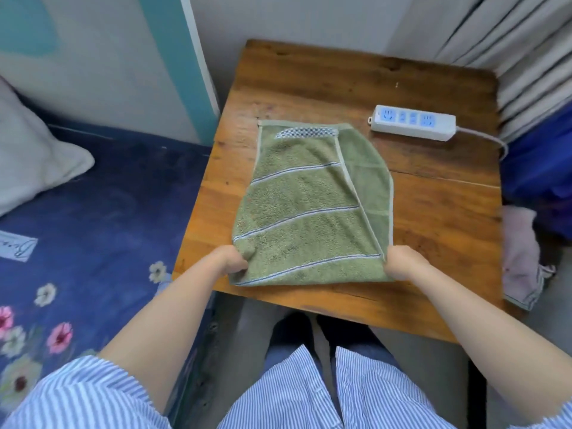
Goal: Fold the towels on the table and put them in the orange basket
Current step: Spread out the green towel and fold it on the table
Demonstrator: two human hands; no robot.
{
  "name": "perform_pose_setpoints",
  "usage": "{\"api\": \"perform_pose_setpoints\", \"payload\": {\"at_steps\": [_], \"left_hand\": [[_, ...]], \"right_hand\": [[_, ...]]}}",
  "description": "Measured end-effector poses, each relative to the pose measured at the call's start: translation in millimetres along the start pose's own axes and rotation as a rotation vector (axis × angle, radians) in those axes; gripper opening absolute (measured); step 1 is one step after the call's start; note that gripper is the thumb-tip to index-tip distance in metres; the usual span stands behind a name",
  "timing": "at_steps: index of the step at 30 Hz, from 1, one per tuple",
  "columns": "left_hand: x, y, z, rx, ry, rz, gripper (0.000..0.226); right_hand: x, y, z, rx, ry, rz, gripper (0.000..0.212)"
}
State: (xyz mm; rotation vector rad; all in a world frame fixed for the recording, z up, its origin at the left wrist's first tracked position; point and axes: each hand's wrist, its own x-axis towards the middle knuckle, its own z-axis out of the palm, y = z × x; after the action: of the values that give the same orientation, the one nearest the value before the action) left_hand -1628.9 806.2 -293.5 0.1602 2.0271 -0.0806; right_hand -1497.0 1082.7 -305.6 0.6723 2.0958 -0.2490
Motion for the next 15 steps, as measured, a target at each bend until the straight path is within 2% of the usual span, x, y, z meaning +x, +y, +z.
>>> {"api": "perform_pose_setpoints", "payload": {"at_steps": [2, 4, 6, 7, 9, 11, 13, 15], "left_hand": [[0.8, -6.7, 11.0, -0.106, -0.150, -0.021, 0.044], [2.2, -14.1, 18.6, -0.122, -0.277, -0.044, 0.042], [9.0, -18.9, 22.4, -0.142, -0.346, -0.047, 0.037], [11.4, -19.7, 22.2, -0.164, -0.337, -0.039, 0.035], [17.4, -16.1, 14.1, -0.191, -0.222, -0.010, 0.037], [23.0, -8.9, 2.4, -0.182, -0.017, 0.014, 0.043], [31.0, -0.2, -10.4, -0.174, 0.197, 0.021, 0.044], [37.1, 12.3, -22.9, -0.226, 0.320, 0.031, 0.036]], "right_hand": [[-3.9, 3.1, 8.4, -0.125, -0.162, 0.009, 0.020], [-7.4, 6.3, 13.2, -0.248, -0.309, -0.005, 0.016], [-3.7, 10.2, 18.9, -0.284, -0.398, 0.001, 0.028], [-5.0, 10.2, 19.6, -0.269, -0.418, 0.021, 0.027], [-1.3, 8.4, 14.5, -0.243, -0.360, 0.058, 0.016], [4.7, 0.9, 0.8, -0.185, -0.223, 0.088, 0.022], [13.1, -8.0, -15.6, -0.104, -0.044, 0.048, 0.018], [24.3, -18.1, -33.5, -0.007, 0.122, -0.029, 0.016]]}}
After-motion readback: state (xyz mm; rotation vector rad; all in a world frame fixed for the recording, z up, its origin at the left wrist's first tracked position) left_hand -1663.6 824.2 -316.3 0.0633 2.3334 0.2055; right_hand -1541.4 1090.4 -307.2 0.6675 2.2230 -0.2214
